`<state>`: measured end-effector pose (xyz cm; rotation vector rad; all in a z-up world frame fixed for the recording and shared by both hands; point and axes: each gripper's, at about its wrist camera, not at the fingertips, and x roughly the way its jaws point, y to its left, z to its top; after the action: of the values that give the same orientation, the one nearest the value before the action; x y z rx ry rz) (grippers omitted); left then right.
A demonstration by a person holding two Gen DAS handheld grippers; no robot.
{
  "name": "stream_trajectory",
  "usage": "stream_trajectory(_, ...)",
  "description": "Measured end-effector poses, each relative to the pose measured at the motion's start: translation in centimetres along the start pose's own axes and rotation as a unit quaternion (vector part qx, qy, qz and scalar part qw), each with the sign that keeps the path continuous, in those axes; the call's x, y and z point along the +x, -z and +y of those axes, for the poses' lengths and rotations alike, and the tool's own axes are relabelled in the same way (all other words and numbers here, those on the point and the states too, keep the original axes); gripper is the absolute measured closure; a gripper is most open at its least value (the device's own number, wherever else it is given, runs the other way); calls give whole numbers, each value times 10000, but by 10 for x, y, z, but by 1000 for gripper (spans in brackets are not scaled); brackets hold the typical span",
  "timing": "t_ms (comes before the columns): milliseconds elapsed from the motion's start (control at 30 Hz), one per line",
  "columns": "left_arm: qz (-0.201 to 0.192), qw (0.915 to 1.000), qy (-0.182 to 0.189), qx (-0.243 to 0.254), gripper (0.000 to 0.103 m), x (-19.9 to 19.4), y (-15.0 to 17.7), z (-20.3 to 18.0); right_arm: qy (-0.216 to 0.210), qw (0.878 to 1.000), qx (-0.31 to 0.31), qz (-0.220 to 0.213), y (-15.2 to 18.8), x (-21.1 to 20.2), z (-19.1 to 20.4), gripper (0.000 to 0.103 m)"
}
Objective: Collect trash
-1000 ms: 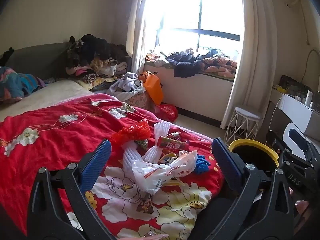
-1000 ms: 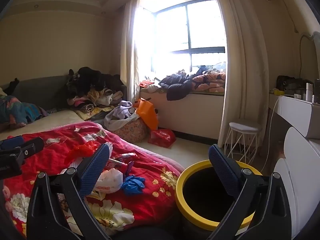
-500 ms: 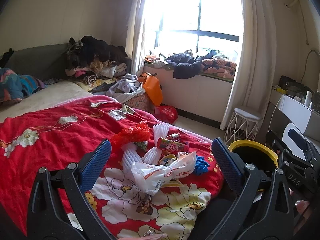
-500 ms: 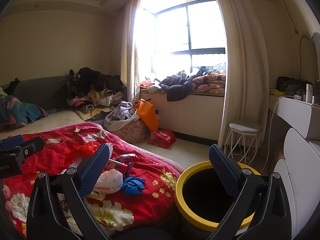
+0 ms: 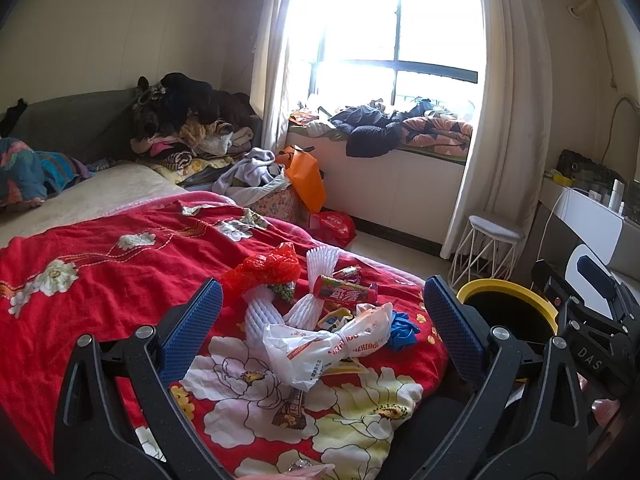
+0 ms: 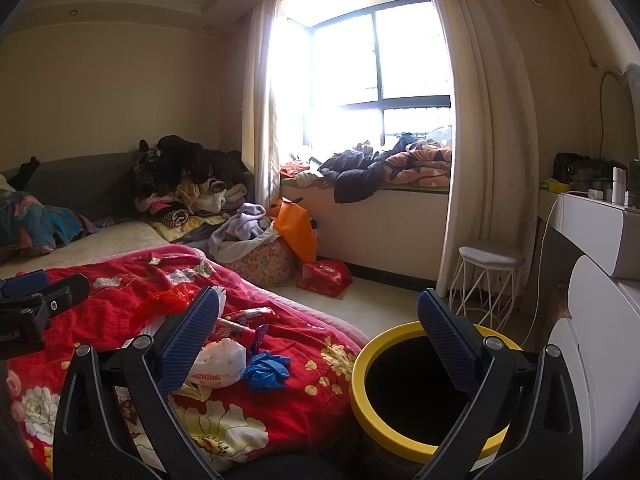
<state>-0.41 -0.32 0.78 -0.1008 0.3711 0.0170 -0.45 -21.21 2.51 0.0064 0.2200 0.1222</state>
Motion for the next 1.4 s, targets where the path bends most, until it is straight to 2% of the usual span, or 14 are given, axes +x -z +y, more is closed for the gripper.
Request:
stream_trajectory(333,15,10000,21,0,10,1,0,-1,-17,10000,-1,9,-1,-1,-1,6)
stream_trajectory(567,52,9998,70,-160,10,3,-5,13,-166,9996,-74,210,-1,7,3,6)
stream_trajectory(1067,-44,9964,-540,-656,10,12,-14,76,-975,9940,-151,472,-8,51,47,6)
stream_trajectory(1200,149,9957,-628,-659,10,22,-10,94,-906,9938,-79,646,-8,71,49,6)
stream_trajectory(1400,807,9945,-257,-622,11,54,8,100,-460,9908,155,1262,9,110,25,6)
